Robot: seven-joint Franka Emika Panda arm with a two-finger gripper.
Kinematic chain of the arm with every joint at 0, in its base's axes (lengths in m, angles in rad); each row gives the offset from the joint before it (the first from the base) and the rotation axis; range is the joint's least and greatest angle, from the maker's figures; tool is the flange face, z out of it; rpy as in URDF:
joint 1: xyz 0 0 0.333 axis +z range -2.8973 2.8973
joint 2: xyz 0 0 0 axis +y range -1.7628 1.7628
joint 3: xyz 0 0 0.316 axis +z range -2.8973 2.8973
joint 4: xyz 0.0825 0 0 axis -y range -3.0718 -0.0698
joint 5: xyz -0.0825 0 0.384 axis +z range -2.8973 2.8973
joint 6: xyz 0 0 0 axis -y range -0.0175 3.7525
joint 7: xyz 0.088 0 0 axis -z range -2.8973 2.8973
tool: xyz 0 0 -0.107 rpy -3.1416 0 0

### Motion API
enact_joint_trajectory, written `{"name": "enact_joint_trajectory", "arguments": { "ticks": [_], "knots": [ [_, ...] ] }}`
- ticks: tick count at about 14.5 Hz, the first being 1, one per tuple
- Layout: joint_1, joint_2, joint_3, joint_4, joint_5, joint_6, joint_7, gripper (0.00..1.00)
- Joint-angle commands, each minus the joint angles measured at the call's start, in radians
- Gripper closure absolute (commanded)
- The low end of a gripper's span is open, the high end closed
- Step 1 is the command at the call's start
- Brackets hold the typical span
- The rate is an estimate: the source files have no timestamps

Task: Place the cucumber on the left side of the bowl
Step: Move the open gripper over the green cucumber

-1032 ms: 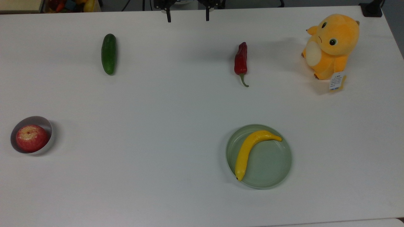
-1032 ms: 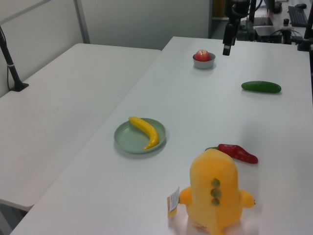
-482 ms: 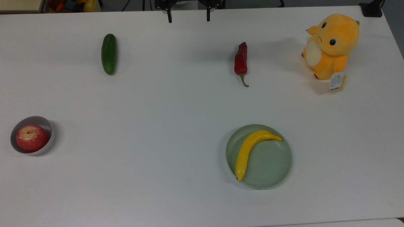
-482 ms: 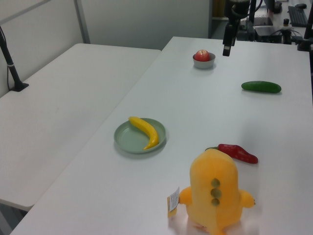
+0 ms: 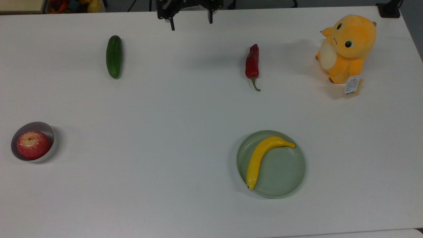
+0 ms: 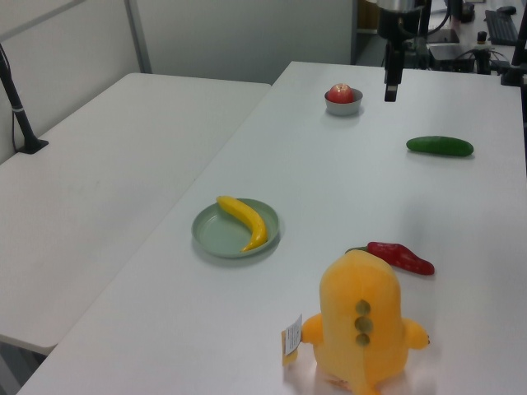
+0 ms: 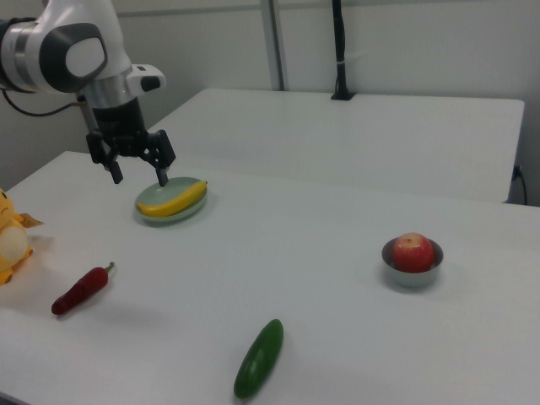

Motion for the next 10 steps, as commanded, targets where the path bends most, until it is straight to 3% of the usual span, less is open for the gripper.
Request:
{"name": "enact_joint_trajectory", "arguments": {
  "ticks": [1,5,8,10],
  "knots": [
    [-0.005,-0.007,-0.082,-0.012,0.001,-0.045,-0.056,0.00],
    [-0.010,0.028,-0.211,-0.007,-0.081,-0.033,-0.142,0.00],
    [-0.011,0.061,-0.260,-0.017,-0.132,0.002,-0.143,0.00],
    [-0.014,0.068,-0.305,-0.093,-0.140,0.082,-0.154,0.00]
  ]
}}
